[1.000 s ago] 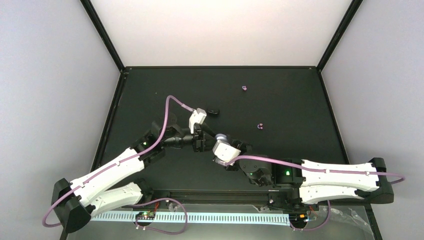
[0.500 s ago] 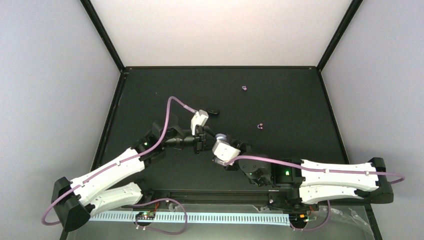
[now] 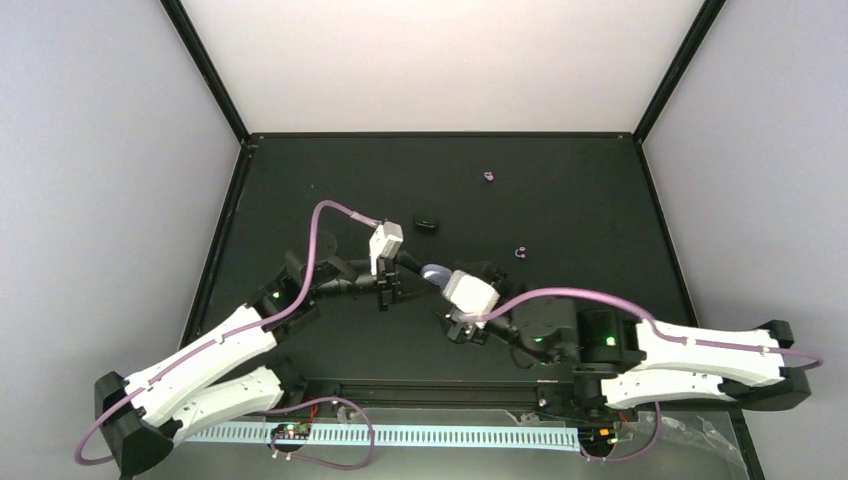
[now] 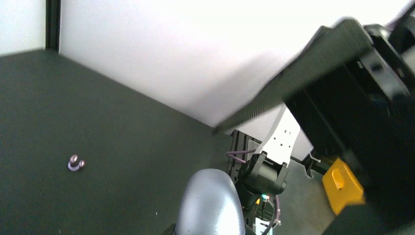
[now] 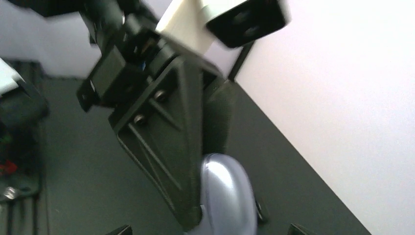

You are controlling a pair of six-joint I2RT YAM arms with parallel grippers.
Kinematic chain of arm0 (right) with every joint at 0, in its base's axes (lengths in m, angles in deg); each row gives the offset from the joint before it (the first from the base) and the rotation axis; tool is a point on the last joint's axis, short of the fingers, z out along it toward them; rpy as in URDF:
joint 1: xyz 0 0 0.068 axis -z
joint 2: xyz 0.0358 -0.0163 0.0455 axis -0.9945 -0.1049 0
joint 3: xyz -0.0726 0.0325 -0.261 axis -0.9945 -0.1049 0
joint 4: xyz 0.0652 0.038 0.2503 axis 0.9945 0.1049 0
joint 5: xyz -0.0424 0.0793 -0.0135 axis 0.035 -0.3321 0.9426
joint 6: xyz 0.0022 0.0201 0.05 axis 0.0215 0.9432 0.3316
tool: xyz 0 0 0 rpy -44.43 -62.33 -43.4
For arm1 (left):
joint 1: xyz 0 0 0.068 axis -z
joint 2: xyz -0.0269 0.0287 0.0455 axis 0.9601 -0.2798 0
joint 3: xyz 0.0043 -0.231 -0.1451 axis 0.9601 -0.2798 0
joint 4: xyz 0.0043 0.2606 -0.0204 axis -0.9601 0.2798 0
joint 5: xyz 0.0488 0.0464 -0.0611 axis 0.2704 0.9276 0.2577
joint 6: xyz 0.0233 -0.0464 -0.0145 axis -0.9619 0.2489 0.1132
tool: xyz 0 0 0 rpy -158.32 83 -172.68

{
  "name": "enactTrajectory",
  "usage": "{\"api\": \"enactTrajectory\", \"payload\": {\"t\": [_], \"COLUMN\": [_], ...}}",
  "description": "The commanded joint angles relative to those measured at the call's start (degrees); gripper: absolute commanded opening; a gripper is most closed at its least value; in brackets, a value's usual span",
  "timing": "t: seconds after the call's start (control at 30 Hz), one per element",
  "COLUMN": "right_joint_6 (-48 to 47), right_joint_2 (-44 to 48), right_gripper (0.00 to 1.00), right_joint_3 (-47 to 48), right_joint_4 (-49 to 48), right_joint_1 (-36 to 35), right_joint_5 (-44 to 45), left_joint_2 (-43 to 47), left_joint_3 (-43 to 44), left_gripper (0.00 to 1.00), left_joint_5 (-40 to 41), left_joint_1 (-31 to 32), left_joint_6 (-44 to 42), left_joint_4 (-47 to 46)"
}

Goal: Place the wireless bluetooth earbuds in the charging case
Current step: Pick up the charging case at the center of the board, then open the charging case.

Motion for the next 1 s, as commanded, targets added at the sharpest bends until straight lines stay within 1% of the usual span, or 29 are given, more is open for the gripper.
{"api": "enactTrajectory", "payload": {"t": [0.0,0.1,0.17,0.33,0.53,0.7,0.97], "right_joint_6": [6.0,8.1,9.1,11.9,14.1,15.3,17.0], "right_joint_2": [6.2,9.3,10.6,9.4,7.3,6.1,4.5], "right_gripper": [0.83,0.89,0.92,0.93,0.93,0.93,0.93], "right_joint_3": [4.5,4.7,4.0,3.6,3.7,4.1,5.2], "right_joint_4": [1.1,-0.5,-1.8,-3.4,-6.0,-5.4,-4.0], "right_joint_1": [0.9,1.6,2.1,2.4,2.5,2.4,2.5], "right_joint_5": [-9.5,-10.3,-10.5,-14.1,-15.0,-13.6,-6.9], "left_joint_2": [4.8,7.5,8.7,9.3,9.2,9.7,10.2], "left_joint_3": [1.0,-0.3,-1.5,-0.8,0.2,0.3,0.3], "left_gripper": [0.01,0.02,0.01,0.01,0.02,0.02,0.02], "left_joint_5": [-5.6,-9.3,-11.0,-14.2,-15.4,-15.0,-14.5], "left_joint_1": [0.1,0.1,0.1,0.3,1.2,2.1,3.4], "left_joint_6": [-8.8,-11.3,-11.3,-10.9,-11.0,-11.1,-11.4], "left_joint_4": [-0.4,-2.8,-5.6,-8.1,-8.3,-8.2,-8.2]}}
